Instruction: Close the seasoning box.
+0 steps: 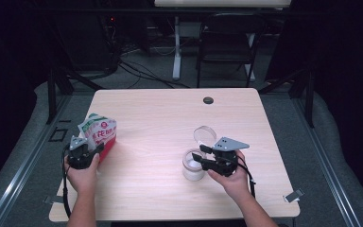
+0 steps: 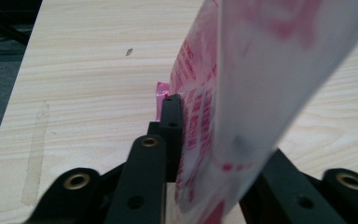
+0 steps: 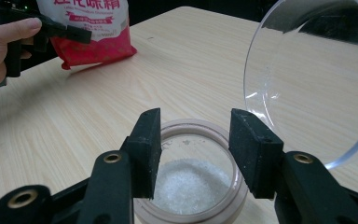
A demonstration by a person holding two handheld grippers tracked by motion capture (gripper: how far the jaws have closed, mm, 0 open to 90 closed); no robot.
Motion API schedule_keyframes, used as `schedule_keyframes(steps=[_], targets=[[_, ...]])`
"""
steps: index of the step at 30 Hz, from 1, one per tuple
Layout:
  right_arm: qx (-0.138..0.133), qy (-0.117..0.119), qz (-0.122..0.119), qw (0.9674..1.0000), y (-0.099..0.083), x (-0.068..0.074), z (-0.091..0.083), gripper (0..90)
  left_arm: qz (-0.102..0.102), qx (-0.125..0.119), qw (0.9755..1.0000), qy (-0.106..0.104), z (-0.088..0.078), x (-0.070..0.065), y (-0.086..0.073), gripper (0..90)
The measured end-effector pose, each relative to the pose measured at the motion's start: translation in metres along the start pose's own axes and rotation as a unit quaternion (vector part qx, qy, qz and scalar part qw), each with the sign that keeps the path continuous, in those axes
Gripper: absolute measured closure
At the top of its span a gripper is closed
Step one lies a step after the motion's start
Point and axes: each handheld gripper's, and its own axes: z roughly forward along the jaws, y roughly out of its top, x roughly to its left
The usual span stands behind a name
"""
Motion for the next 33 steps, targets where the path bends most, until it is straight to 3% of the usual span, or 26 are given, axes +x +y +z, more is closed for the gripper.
schedule_keyframes(steps=[7,10,33], targets=[[-0.001,-0.002,0.000,1.0000,-0.0001,0.0001,-0.0001,53.4,-0.008,-0.022,0.9997,0.002,-0.0023,-0.0002,0.0010,49.1],[0.000,-0.003,0.000,1.0000,-0.0001,0.0002,0.0002,53.0,-0.011,-0.022,0.9997,0.005,-0.0017,0.0003,0.0008,44.2],[0.001,-0.004,0.001,1.0000,-0.0008,-0.0001,0.0010,52.2,-0.008,-0.023,0.9997,0.006,-0.0026,-0.0037,0.0016,42.6]])
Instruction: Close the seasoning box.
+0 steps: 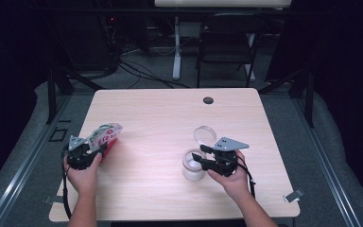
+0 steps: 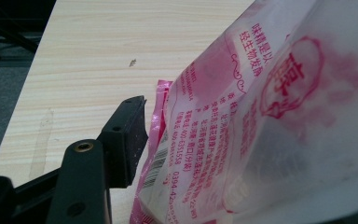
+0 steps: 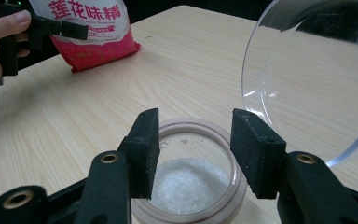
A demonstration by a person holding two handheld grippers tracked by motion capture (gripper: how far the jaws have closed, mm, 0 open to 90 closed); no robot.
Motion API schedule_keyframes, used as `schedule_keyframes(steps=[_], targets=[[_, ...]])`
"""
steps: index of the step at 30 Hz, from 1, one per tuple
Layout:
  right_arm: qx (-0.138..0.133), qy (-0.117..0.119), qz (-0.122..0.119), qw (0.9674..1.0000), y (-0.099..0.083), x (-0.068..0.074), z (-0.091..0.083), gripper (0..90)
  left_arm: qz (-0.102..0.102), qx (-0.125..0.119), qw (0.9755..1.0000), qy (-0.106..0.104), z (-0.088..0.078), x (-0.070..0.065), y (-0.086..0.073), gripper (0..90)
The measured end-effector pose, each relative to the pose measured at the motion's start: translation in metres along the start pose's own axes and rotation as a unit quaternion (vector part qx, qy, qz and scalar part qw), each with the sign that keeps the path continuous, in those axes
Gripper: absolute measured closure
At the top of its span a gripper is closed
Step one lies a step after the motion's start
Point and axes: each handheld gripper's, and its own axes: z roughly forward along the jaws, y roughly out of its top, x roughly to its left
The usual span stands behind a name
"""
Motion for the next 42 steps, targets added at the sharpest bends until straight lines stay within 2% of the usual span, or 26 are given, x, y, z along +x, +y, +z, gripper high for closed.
schedule_keyframes(steps=[6,9,12,16,19,20,21,26,27,28,29,30,31,32,38,42], targets=[[0.000,0.000,0.000,1.0000,0.000,0.000,0.000,52.2,-0.002,-0.010,0.9999,-0.012,-0.004,-0.004,0.002,42.9],[0.001,0.001,-0.001,1.0000,0.000,0.000,0.000,52.2,-0.008,-0.022,0.9995,-0.022,-0.009,-0.008,0.005,43.0],[0.000,-0.001,0.000,1.0000,0.000,0.000,0.000,52.2,-0.002,-0.038,0.9988,-0.031,-0.017,-0.015,0.010,42.8],[-0.001,0.000,0.001,1.0000,0.000,0.000,0.000,52.2,0.017,-0.047,0.9981,-0.036,-0.024,-0.026,0.015,42.3],[-0.002,0.000,0.001,1.0000,0.000,0.000,0.000,52.2,0.027,-0.045,0.9978,-0.040,-0.025,-0.032,0.018,42.3],[-0.002,-0.001,0.000,1.0000,0.000,0.000,0.000,52.2,0.039,-0.043,0.9974,-0.043,-0.027,-0.038,0.021,42.4],[-0.002,-0.001,0.000,1.0000,0.000,0.000,0.000,52.2,0.039,-0.043,0.9974,-0.043,-0.027,-0.038,0.021,42.4],[-0.003,-0.001,0.001,1.0000,0.000,-0.001,-0.001,52.2,0.073,-0.032,0.9953,-0.054,-0.030,-0.059,0.029,42.5],[-0.002,-0.001,0.001,1.0000,0.000,-0.001,-0.001,52.2,0.073,-0.032,0.9953,-0.054,-0.030,-0.059,0.029,42.7],[-0.002,0.000,0.001,1.0000,0.000,-0.001,-0.001,52.2,0.089,-0.029,0.9940,-0.055,-0.030,-0.067,0.031,42.7],[-0.003,0.000,0.000,1.0000,0.000,-0.001,-0.001,52.2,0.089,-0.029,0.9940,-0.055,-0.030,-0.067,0.031,42.7],[-0.003,-0.001,0.001,1.0000,0.000,-0.001,-0.001,52.2,0.104,-0.025,0.9923,-0.063,-0.030,-0.075,0.032,42.7],[-0.003,-0.001,0.001,1.0000,0.000,-0.001,-0.001,52.2,0.104,-0.025,0.9923,-0.063,-0.030,-0.075,0.032,42.7],[-0.004,-0.001,0.001,1.0000,0.000,0.000,-0.001,52.2,0.115,-0.023,0.9906,-0.071,-0.028,-0.084,0.033,42.7],[-0.006,-0.003,0.001,1.0000,0.000,-0.001,-0.003,52.2,0.149,-0.007,0.9842,-0.096,-0.021,-0.106,0.031,42.8],[-0.007,-0.004,0.002,1.0000,0.000,-0.001,-0.005,52.1,0.171,0.007,0.9789,-0.112,-0.015,-0.120,0.028,42.8]])
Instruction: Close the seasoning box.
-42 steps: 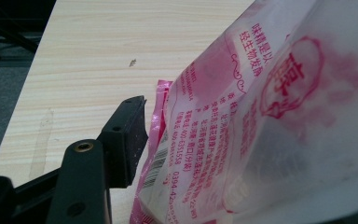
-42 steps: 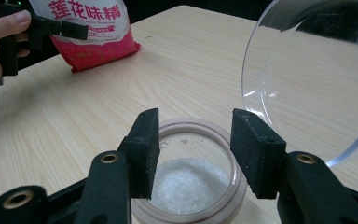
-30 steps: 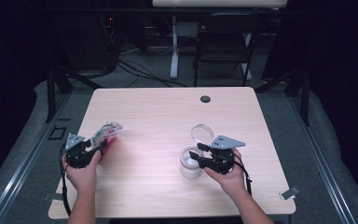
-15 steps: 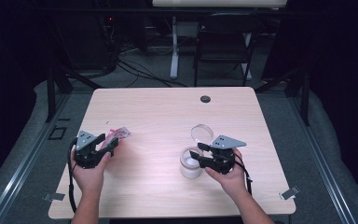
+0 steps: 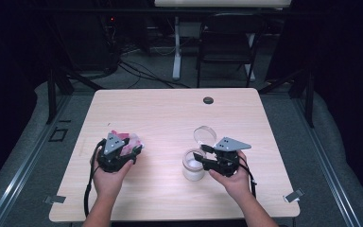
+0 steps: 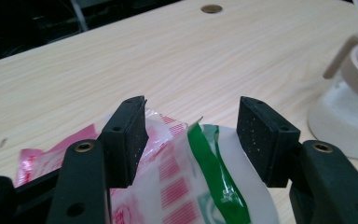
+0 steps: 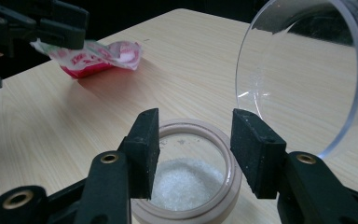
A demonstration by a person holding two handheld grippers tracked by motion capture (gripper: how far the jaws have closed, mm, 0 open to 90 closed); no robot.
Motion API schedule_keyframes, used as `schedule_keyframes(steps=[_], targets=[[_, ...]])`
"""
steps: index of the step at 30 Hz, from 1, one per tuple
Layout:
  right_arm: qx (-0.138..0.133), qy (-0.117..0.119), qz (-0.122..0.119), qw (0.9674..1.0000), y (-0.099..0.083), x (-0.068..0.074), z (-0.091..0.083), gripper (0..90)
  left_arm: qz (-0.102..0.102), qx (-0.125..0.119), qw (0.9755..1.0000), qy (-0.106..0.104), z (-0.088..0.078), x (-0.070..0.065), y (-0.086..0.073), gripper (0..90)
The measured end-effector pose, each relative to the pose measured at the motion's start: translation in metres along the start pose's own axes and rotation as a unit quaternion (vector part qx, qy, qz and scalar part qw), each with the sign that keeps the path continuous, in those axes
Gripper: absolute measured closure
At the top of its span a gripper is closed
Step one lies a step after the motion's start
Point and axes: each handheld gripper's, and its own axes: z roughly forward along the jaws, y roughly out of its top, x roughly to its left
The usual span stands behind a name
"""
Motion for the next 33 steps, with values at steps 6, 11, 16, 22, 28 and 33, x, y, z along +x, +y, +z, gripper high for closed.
schedule_keyframes(steps=[6,11,16,22,28,33], targets=[[0.000,-0.001,0.001,1.0000,0.000,-0.001,-0.002,52.1,0.044,0.030,0.9982,-0.029,0.016,-0.022,0.000,43.1],[-0.001,-0.002,0.001,1.0000,0.000,0.000,-0.002,52.1,0.061,0.046,0.9957,-0.053,0.026,-0.036,-0.001,43.1],[-0.003,-0.001,0.001,1.0000,0.000,0.000,-0.002,52.1,0.072,0.053,0.9940,-0.063,0.031,-0.044,-0.002,43.1],[-0.008,0.002,0.001,1.0000,0.003,0.001,-0.005,52.0,0.084,0.060,0.9923,-0.069,0.034,-0.049,-0.003,43.1],[-0.011,0.010,0.004,0.9999,0.009,0.002,-0.009,52.0,0.087,0.062,0.9918,-0.070,0.035,-0.050,-0.003,43.1],[-0.009,0.009,0.006,0.9999,0.013,0.001,-0.014,52.0,0.089,0.060,0.9919,-0.068,0.034,-0.050,-0.003,43.1]])
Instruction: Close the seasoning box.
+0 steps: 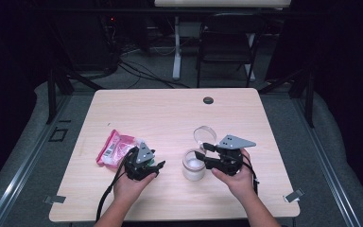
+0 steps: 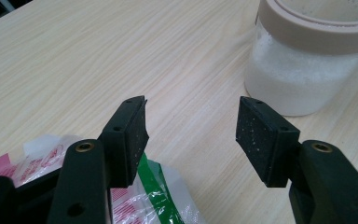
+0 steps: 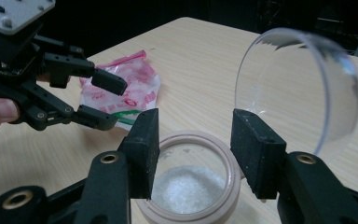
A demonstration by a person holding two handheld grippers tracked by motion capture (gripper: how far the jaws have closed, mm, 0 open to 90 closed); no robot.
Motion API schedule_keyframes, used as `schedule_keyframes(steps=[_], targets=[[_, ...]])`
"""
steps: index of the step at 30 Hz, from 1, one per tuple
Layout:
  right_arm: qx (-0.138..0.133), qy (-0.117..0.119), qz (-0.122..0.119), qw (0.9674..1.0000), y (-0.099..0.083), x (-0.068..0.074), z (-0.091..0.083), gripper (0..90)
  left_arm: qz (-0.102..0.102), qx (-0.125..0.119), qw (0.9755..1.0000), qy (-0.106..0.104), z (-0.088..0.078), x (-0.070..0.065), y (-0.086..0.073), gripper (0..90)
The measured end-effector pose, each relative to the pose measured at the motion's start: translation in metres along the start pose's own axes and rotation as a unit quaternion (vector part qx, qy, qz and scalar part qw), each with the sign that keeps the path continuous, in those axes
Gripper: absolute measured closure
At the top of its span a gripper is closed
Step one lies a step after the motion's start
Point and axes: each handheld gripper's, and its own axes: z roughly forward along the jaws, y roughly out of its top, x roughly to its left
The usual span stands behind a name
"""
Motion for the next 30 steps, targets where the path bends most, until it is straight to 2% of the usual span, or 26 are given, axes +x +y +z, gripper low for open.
schedule_keyframes(steps=[6,13,23,30], targets=[[-0.016,-0.004,0.014,0.9998,0.008,-0.005,-0.012,52.0,-0.002,0.000,1.0000,-0.001,0.001,0.000,0.000,43.1],[-0.018,-0.012,0.019,0.9996,0.018,-0.011,-0.027,52.0,0.000,-0.002,1.0000,0.002,0.000,0.000,-0.001,43.0],[-0.010,-0.035,0.033,0.9988,0.025,-0.026,-0.048,57.6,0.000,-0.003,1.0000,0.002,0.000,0.000,-0.001,43.1],[-0.010,-0.048,0.046,0.9978,0.023,-0.036,-0.052,58.0,-0.001,-0.003,1.0000,0.002,0.000,0.001,-0.001,43.1]])
